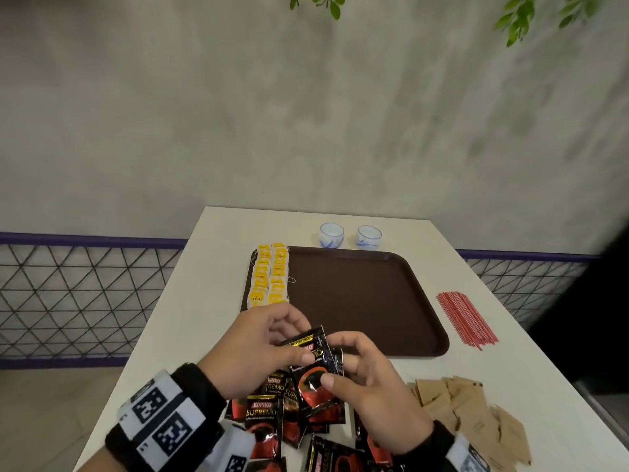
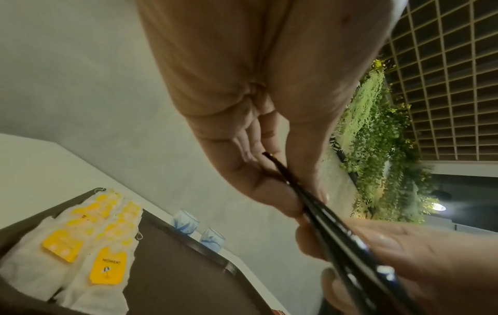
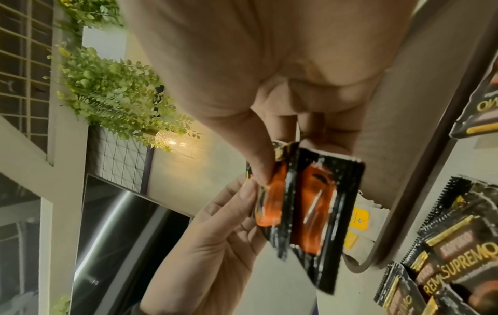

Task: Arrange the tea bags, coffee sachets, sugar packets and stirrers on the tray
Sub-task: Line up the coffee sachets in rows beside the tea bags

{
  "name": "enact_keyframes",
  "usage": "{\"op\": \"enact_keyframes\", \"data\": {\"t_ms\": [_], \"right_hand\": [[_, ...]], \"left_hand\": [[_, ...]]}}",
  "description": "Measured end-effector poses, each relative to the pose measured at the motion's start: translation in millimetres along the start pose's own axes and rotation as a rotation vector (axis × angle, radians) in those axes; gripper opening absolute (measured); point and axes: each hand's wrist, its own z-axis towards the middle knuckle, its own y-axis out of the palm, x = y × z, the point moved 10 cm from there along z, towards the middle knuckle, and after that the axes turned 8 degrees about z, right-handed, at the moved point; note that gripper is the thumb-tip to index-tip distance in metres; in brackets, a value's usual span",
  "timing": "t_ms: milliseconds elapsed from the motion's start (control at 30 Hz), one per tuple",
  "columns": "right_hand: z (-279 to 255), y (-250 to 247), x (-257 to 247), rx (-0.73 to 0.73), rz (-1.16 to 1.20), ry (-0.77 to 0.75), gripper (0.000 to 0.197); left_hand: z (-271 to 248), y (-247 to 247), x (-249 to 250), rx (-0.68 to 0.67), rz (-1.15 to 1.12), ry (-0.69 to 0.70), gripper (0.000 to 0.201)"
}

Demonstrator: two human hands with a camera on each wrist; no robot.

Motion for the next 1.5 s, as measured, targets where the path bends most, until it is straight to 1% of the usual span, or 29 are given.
{"op": "enact_keyframes", "data": {"t_ms": [100, 233, 300, 333, 367, 433, 500, 533, 567, 667, 767, 833, 933, 967, 1033, 1100, 1167, 1267, 1367, 1467, 1500], "right_hand": [[9.4, -9.7, 6.1, 0.019, 0.074, 0.027, 0.029], [15.7, -21.1, 4.4, 0.025, 0.047, 0.003, 0.004], [16.9, -31.9, 4.6, 0.05, 0.069, -0.002, 0.006], [17.0, -38.9, 5.8, 0.069, 0.073, -0.002, 0.006], [16.4, -45.9, 6.8, 0.087, 0.072, -0.004, 0.006], [15.0, -60.7, 10.9, 0.127, 0.097, 0.004, 0.007], [13.9, -72.8, 15.7, 0.161, 0.165, 0.027, 0.007], [13.2, -76.3, 17.5, 0.168, 0.186, 0.038, 0.007], [12.8, -78.4, 18.3, 0.17, 0.2, 0.046, 0.007], [12.1, -78.4, 20.4, 0.15, 0.216, 0.056, 0.009], [12.6, -75.6, 21.4, 0.127, 0.173, 0.071, 0.015], [13.0, -74.4, 21.6, 0.121, 0.158, 0.072, 0.018], [12.0, -70.3, 20.0, 0.089, 0.101, 0.062, 0.025], [11.6, -68.4, 18.9, 0.071, 0.092, 0.057, 0.028], [12.3, -67.5, 17.3, 0.047, 0.108, 0.045, 0.032], [12.5, -67.4, 14.4, 0.037, 0.14, 0.036, 0.035], [12.8, -66.2, 12.8, 0.024, 0.152, 0.024, 0.039], [15.0, -66.8, 15.4, 0.051, 0.132, 0.015, 0.047], [19.0, -66.4, 11.2, 0.091, 0.151, -0.017, 0.051], [23.0, -61.5, 5.6, 0.093, 0.188, -0.045, 0.054], [23.2, -58.8, 3.3, 0.087, 0.194, -0.055, 0.055]], "left_hand": [[11.4, -5.4, 2.0, 0.057, 0.001, 0.009, 0.026], [19.2, -4.1, 0.8, 0.069, 0.015, 0.002, 0.028], [19.9, -7.1, -8.3, 0.074, 0.047, -0.03, 0.03], [18.7, -8.1, -15.9, 0.063, 0.099, -0.06, 0.03], [15.9, -7.3, -26.1, 0.03, 0.181, -0.102, 0.029], [4.5, 3.5, -52.2, -0.118, 0.411, -0.201, 0.032], [-11.8, 21.1, -80.2, -0.29, 0.61, -0.295, 0.049], [-18.9, 28.4, -90.9, -0.347, 0.675, -0.332, 0.056], [-23.4, 34.0, -98.1, -0.378, 0.72, -0.355, 0.058], [-27.3, 40.5, -106.9, -0.37, 0.776, -0.376, 0.048], [-27.1, 41.2, -114.1, -0.345, 0.771, -0.412, 0.038], [-24.6, 41.3, -117.7, -0.332, 0.778, -0.405, 0.032], [-20.8, 36.9, -120.6, -0.277, 0.695, -0.391, 0.034], [-20.0, 33.5, -118.3, -0.25, 0.628, -0.388, 0.035], [-18.7, 23.9, -106.7, -0.203, 0.461, -0.373, 0.03], [-15.0, 12.1, -84.9, -0.142, 0.248, -0.324, 0.021], [-10.3, 2.4, -54.6, -0.077, 0.025, -0.249, 0.016], [-3.6, -3.5, -11.7, 0.027, -0.191, -0.138, 0.019], [2.0, 9.6, 8.7, 0.072, -0.299, -0.108, 0.029], [6.3, 28.9, 1.8, 0.106, -0.312, -0.174, 0.04], [7.4, 32.5, -2.9, 0.127, -0.284, -0.195, 0.044]]}}
